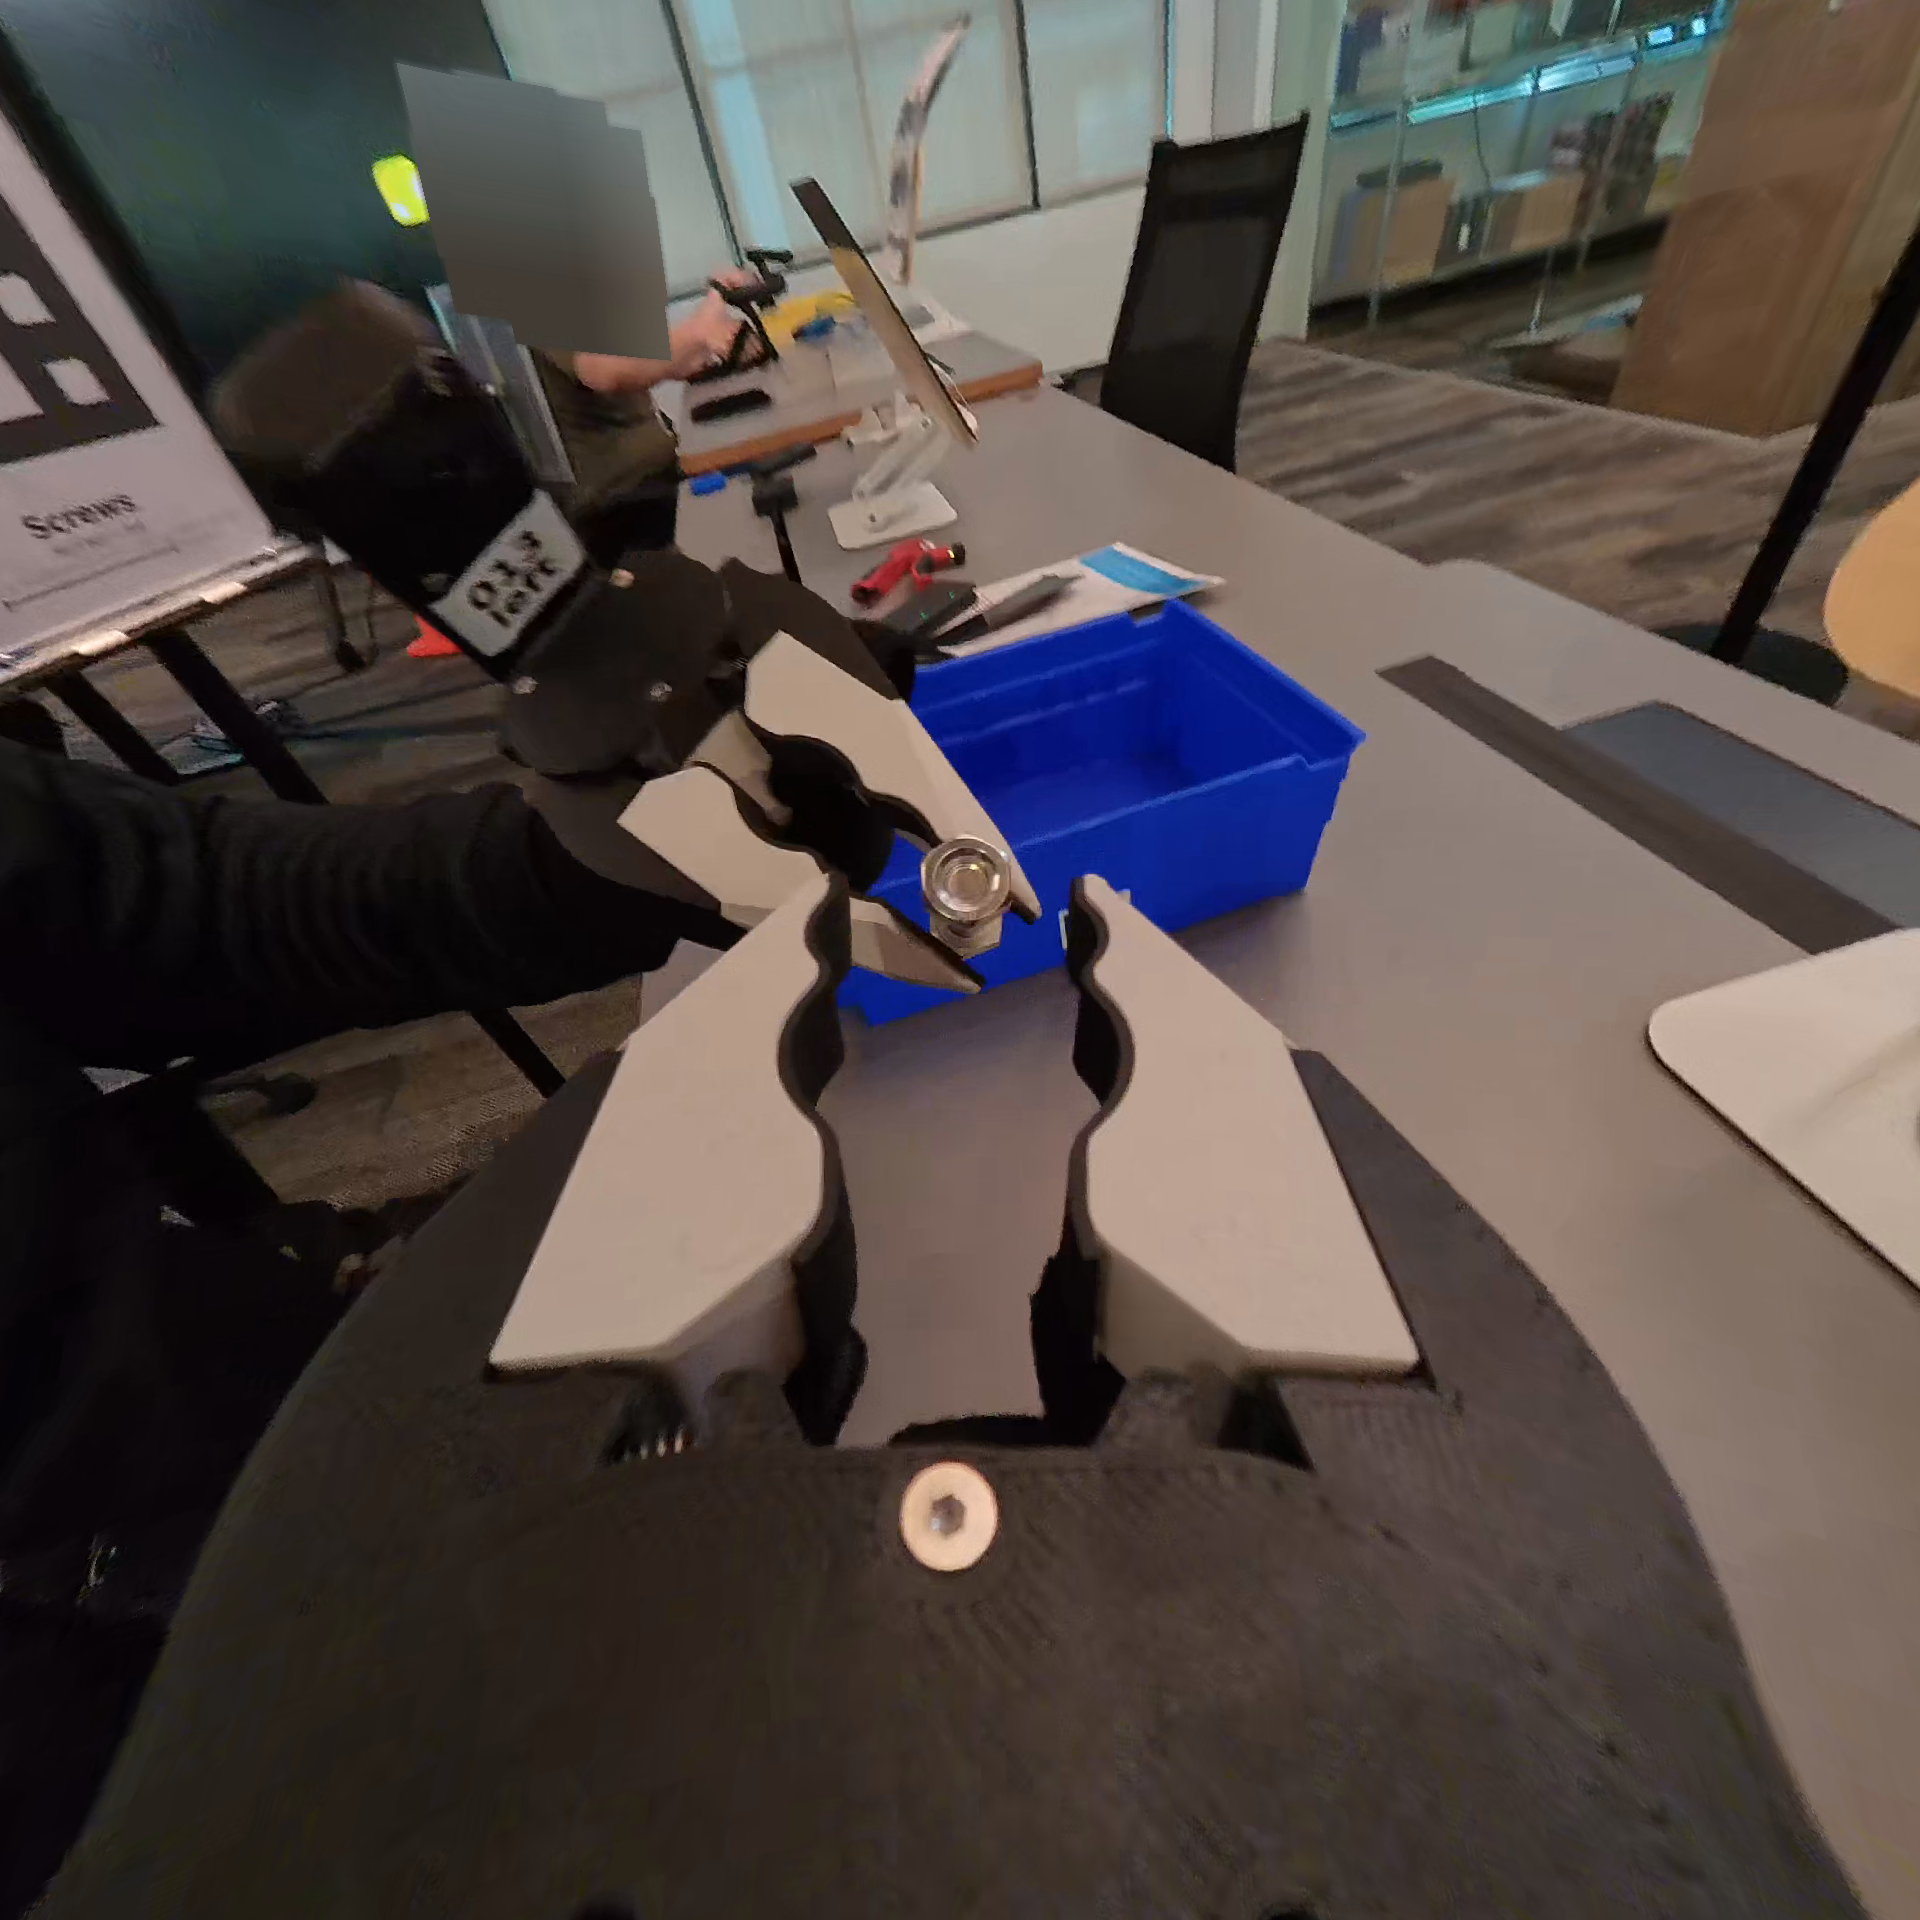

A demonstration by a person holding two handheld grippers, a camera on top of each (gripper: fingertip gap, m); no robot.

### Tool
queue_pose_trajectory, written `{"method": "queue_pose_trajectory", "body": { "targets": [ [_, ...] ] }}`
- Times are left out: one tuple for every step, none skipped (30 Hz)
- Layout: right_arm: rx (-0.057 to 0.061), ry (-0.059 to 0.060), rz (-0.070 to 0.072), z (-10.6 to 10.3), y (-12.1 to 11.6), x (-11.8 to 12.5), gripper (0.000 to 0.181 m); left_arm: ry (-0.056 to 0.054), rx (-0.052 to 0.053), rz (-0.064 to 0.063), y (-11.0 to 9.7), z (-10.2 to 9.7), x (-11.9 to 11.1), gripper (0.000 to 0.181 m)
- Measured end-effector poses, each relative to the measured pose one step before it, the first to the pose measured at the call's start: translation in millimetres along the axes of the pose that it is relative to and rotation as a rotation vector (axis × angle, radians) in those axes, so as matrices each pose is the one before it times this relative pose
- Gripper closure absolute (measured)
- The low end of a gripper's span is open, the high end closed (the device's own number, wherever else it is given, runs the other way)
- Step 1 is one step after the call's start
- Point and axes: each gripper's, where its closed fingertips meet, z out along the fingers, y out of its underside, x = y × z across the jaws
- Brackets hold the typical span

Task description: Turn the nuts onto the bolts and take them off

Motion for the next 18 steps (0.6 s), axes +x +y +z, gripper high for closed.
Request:
{"method": "queue_pose_trajectory", "body": {
  "targets": [
    [-0.0127, 0.008, 0.0059, 1.8, 2.97, 2.06, 0.142, -0.0178, -0.0176, 0.0269, 1.9, 1.14, -0.42, 0.165],
    [-0.0057, -0.0002, 0.0039, 1.6, 1.96, 0.64, 0.143, -0.0044, -0.0165, 0.0197, 1.98, 1.27, 1.13, 0.165],
    [-0.0065, -0.0031, 0.0033, 1.6, 1.91, -0.04, 0.146, 0.0015, -0.0103, 0.0131, 1.19, 1.16, 1.78, 0.165],
    [-0.0121, -0.001, 0.0032, 1.46, 2.65, 0.08, 0.15, -0.0064, -0.0041, 0.01, 0.53, 0.74, 0.55, 0.165],
    [-0.0113, -0.0019, 0.0007, 1.18, 2.24, -0.23, 0.154, 0.0003, -0.0053, 0.0044, 0.62, 0.69, 0.82, 0.165],
    [-0.0036, -0.0029, -0.0043, 0.4, 0.97, -0.61, 0.161, 0.0047, -0.0052, 0.0026, 0.83, 0.66, 1.13, 0.165],
    [-0.0033, 0.0063, -0.0077, -0.09, 0.94, 0.92, 0.165, -0.0026, 0.0003, 0.0048, -0.01, 0.06, -0.11, 0.165],
    [-0.0078, 0.0069, -0.0072, -0.26, 1.25, 1.32, 0.166, 0.0021, -0.0028, 0.0005, 0.19, -0.12, 0.36, 0.165],
    [-0.0087, -0.0029, -0.0052, -0.19, 0.97, 0.15, 0.166, 0.009, -0.0053, -0.0005, 0.4, 0.21, 1.04, 0.165],
    [-0.007, -0.0059, -0.011, -0.28, 0.49, -0.62, 0.166, 0.0079, -0.0015, 0.0011, -0.07, -0.25, 0.75, 0.165],
    [-0.0087, -0.0045, -0.0216, -0.18, 0.23, -0.96, 0.166, 0.0101, -0.0003, -0.0023, -0.36, -0.58, 0.7, 0.165],
    [-0.0166, -0.0062, -0.0319, -0.18, 0.42, -1.45, 0.166, 0.025, 0.0003, -0.0146, -0.24, -0.59, 1.83, 0.165],
    [-0.0233, -0.0083, -0.0429, -0.34, 0.51, -2.02, 0.166, 0.0353, 0.0053, -0.0217, -0.59, -0.83, 2.59, 0.165],
    [-0.0247, -0.0088, -0.0558, -0.26, 0.0, -2.68, 0.166, 0.039, 0.0068, -0.0237, -0.83, -1.27, 2.7, 0.165],
    [-0.0285, -0.0079, -0.0628, -0.03, -0.02, -3.03, 0.165, 0.0442, 0.0047, -0.025, -0.65, -1.71, 3.04, 0.165],
    [-0.0385, -0.0058, -0.0659, 0.09, 0.92, -2.92, 0.165, 0.0493, 0.0023, -0.0304, 0.02, -1.78, 3.33, 0.165],
    [-0.0466, -0.0056, -0.0701, 0.33, 1.7, -3.05, 0.165, 0.0517, -0.0006, -0.031, 0.83, -1.72, 3.65, 0.165],
    [-0.0453, -0.0137, -0.0761, 0.84, 1.47, -4.65, 0.165, 0.0651, -0.0058, -0.0248, 1.86, -1.59, 5.67, 0.165]
  ]
}}
